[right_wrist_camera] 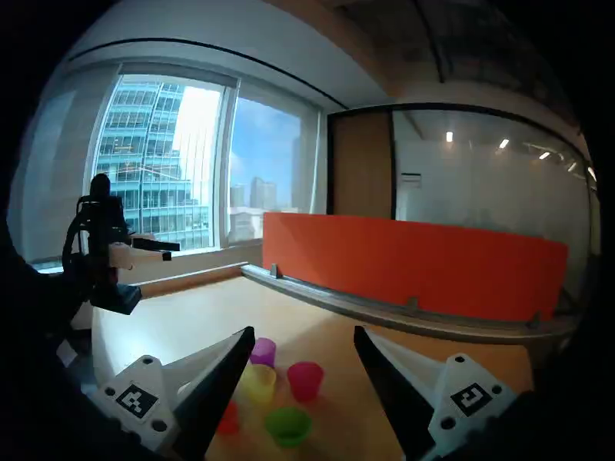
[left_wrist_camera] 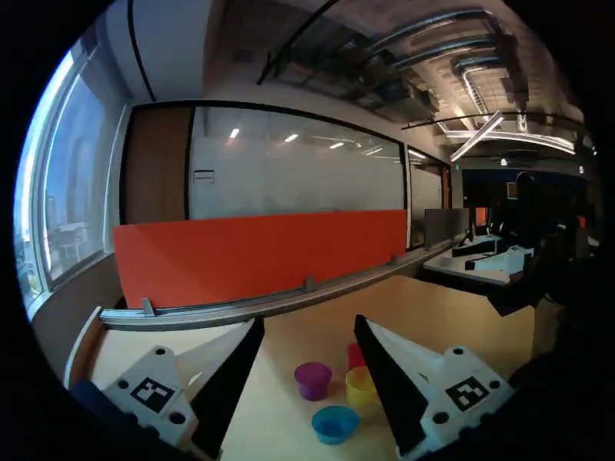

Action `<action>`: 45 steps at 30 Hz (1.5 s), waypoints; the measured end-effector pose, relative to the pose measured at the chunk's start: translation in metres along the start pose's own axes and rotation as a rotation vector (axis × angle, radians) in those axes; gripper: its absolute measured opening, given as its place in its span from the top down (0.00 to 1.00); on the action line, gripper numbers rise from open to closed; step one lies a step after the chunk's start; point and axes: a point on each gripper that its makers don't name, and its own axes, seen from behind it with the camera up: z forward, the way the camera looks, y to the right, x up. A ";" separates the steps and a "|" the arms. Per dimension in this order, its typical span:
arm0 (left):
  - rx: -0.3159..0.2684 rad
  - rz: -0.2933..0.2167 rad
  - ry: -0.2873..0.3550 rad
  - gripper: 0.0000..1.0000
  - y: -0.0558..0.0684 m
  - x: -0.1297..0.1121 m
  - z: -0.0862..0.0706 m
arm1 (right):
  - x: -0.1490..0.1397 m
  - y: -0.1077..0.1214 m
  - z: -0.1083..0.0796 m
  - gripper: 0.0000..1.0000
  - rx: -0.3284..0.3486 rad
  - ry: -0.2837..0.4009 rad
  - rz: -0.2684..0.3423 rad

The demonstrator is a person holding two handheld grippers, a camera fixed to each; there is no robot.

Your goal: Pour water

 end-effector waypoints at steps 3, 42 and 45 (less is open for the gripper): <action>-0.012 0.006 -0.019 0.14 0.001 -0.006 0.000 | -0.009 -0.002 -0.001 0.00 0.015 -0.030 -0.012; -0.128 0.035 -0.235 0.14 0.010 -0.133 0.017 | -0.129 -0.007 0.014 0.00 0.088 -0.259 -0.058; -0.133 0.031 -0.253 0.14 0.010 -0.143 0.018 | -0.137 -0.008 0.016 0.00 0.090 -0.270 -0.058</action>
